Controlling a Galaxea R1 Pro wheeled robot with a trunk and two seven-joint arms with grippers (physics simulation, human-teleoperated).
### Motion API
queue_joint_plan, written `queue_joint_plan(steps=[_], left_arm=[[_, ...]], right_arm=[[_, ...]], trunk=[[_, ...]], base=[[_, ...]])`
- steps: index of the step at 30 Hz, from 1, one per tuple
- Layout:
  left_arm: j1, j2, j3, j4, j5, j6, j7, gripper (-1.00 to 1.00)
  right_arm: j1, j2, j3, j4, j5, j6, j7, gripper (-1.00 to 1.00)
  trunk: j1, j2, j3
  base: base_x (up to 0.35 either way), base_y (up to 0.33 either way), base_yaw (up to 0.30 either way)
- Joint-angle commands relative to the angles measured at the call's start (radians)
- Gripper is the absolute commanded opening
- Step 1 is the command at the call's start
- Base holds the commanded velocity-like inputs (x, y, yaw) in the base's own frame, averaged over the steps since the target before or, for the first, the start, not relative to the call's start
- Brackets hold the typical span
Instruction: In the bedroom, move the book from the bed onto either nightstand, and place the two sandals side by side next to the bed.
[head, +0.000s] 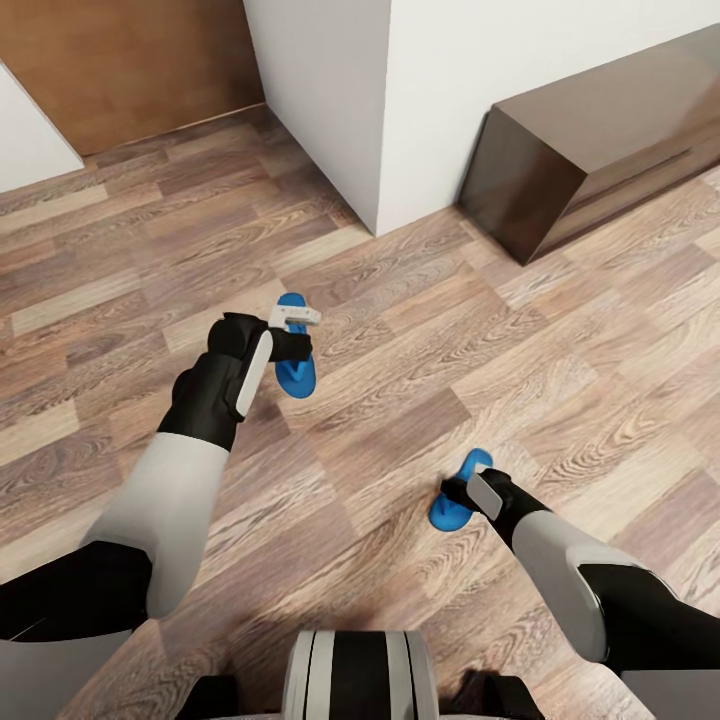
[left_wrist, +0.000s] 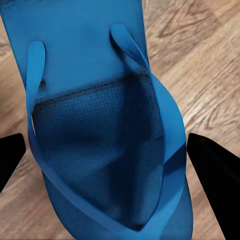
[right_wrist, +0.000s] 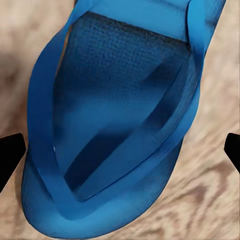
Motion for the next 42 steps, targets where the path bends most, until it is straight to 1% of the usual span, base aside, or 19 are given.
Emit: queue_joint_plan(steps=[1, 3, 9, 10, 21, 42], left_arm=[[0.000, 0.000, -0.001, -0.001, -0.001, 0.004, 0.000, -1.00], [0.000, 0.000, -0.001, -0.002, -0.001, 0.004, 0.000, -1.00], [0.000, -0.001, -0.001, -0.004, -0.001, 0.004, 0.000, -1.00], [0.000, -0.001, -0.001, -0.004, -0.001, 0.004, 0.000, -1.00], [0.000, -0.001, -0.001, -0.003, 0.001, 0.004, 0.000, -1.00], [0.000, -0.001, -0.001, -0.002, 0.001, 0.004, 0.000, -1.00]], right_arm=[[0.000, 0.001, -0.005, -0.003, -0.001, 0.005, -0.005, 1.00], [0.000, 0.000, -0.005, -0.003, -0.001, 0.005, -0.004, 1.00], [0.000, -0.001, -0.005, -0.003, -0.001, 0.005, -0.005, 1.00], [0.000, -0.001, -0.005, -0.003, -0.001, 0.004, -0.005, -1.00], [0.000, -0.005, -0.005, -0.003, -0.003, 0.005, -0.005, -1.00], [0.000, -0.006, -0.005, -0.003, -0.002, 0.005, -0.005, -1.00]], trunk=[[0.000, 0.000, -0.005], [0.001, -0.001, -0.012], [0.001, -0.001, -0.012], [0.001, -0.001, -0.012], [0.001, -0.001, -0.012], [0.001, -0.001, -0.012]], base=[[0.000, 0.000, 0.000], [0.000, 0.000, 0.000], [0.000, 0.000, 0.000], [0.000, 0.000, 0.000], [0.000, 0.000, 0.000], [0.000, 0.000, 0.000]])
